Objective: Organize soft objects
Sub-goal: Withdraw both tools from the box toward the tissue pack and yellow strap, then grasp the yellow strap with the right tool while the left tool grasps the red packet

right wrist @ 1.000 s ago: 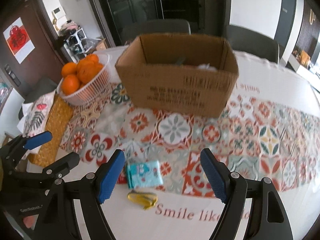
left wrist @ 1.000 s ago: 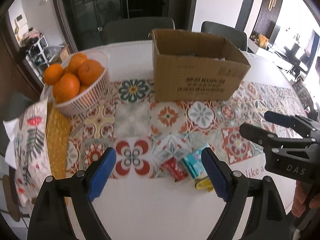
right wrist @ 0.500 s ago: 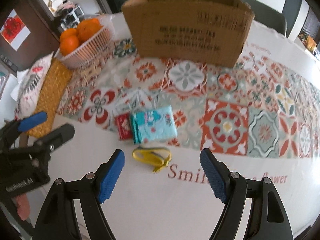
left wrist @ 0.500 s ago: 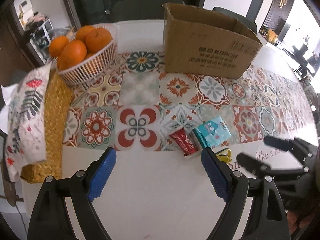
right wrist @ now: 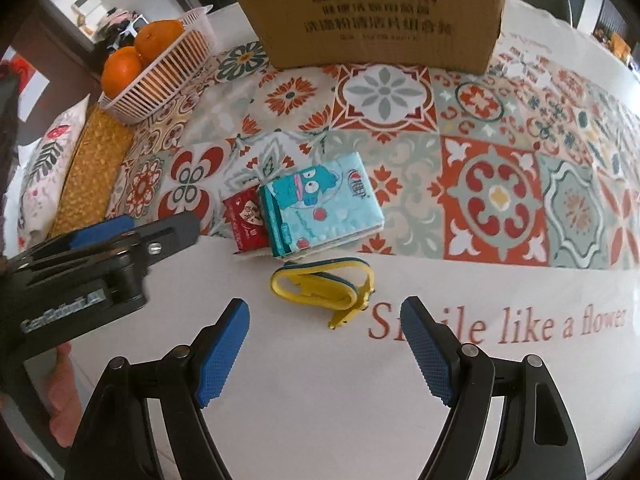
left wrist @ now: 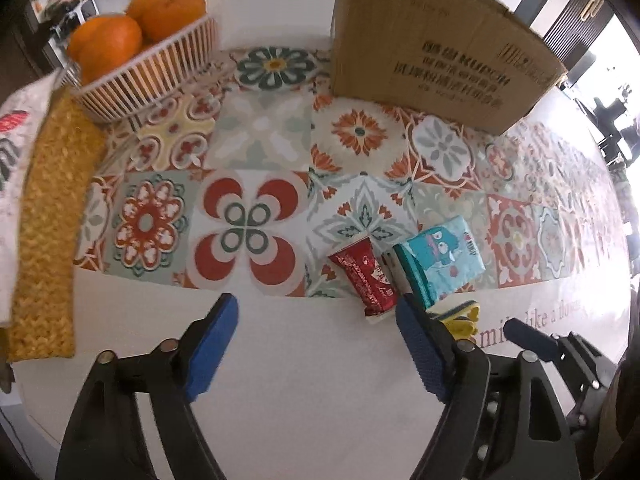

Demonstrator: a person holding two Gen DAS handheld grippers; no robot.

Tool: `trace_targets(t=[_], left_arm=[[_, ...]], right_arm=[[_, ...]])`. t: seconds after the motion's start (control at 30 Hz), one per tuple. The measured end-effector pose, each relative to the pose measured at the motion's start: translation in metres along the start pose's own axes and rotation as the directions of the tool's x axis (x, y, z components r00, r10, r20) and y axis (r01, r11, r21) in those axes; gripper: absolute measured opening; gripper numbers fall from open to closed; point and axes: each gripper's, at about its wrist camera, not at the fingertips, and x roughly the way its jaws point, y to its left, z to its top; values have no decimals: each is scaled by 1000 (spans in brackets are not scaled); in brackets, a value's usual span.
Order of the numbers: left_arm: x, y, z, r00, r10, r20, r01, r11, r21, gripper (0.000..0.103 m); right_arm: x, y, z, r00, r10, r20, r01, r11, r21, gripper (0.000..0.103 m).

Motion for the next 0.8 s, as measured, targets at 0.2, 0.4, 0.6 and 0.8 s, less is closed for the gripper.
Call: trace_targets(t=[0.2, 0.4, 0.6, 0.8], left_arm=[[23, -2, 8, 999, -8, -52, 7, 1000, -11, 79], [39, -5, 15, 997, -7, -71, 6, 1000, -15, 74], [57, -9, 20, 993, -47, -104, 43, 998, -39, 71], [61, -15, 25, 995, -33, -90, 31, 999, -28, 52]], right_arm=[[11, 1, 3, 1000, 0, -6, 0, 1000, 18, 79], [19, 0, 7, 1000, -19, -14, 20, 999, 37, 79], [25, -4, 13, 1000, -25, -12, 26, 998, 55, 79], [24, -8, 14, 999, -35, 13, 34, 998, 45, 70]])
